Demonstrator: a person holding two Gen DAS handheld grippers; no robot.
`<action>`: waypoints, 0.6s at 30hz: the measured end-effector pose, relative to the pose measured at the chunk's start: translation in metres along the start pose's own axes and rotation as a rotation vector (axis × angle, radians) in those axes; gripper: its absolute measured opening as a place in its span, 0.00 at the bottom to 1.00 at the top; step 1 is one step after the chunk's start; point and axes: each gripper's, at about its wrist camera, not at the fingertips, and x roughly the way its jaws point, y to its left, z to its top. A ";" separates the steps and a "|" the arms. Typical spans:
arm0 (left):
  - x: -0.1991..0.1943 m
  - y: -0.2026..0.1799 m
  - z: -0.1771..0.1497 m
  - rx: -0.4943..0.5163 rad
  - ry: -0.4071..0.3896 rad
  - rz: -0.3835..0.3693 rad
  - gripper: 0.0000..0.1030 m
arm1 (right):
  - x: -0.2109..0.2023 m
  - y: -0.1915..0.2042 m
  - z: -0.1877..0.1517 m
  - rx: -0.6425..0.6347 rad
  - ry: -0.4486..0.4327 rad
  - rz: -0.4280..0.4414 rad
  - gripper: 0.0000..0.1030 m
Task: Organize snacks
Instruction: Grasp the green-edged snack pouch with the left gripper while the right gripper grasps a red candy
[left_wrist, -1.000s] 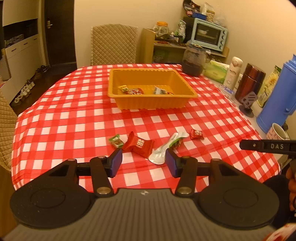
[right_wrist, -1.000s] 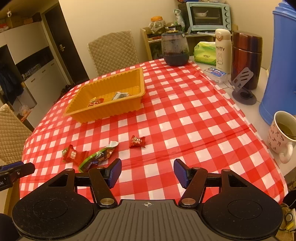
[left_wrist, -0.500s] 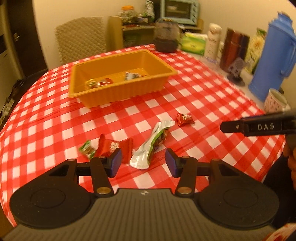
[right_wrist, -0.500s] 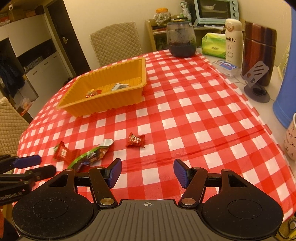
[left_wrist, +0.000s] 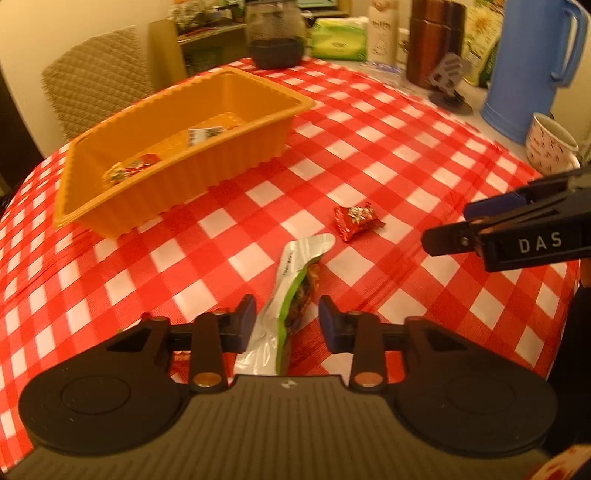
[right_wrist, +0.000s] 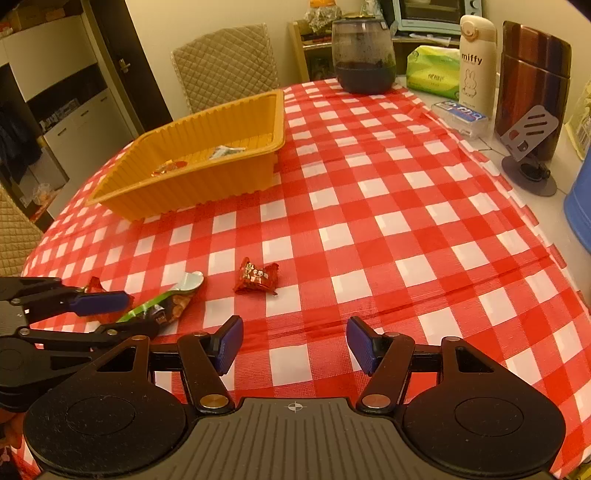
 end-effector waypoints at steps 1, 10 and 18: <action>0.003 -0.002 0.000 0.016 0.002 -0.003 0.29 | 0.002 0.000 0.000 0.001 0.003 -0.001 0.60; 0.019 -0.004 0.001 0.070 0.015 0.016 0.25 | 0.014 0.002 0.001 0.004 0.016 0.002 0.60; 0.016 0.023 0.002 -0.163 0.007 -0.044 0.20 | 0.021 0.002 0.003 -0.007 0.017 -0.004 0.60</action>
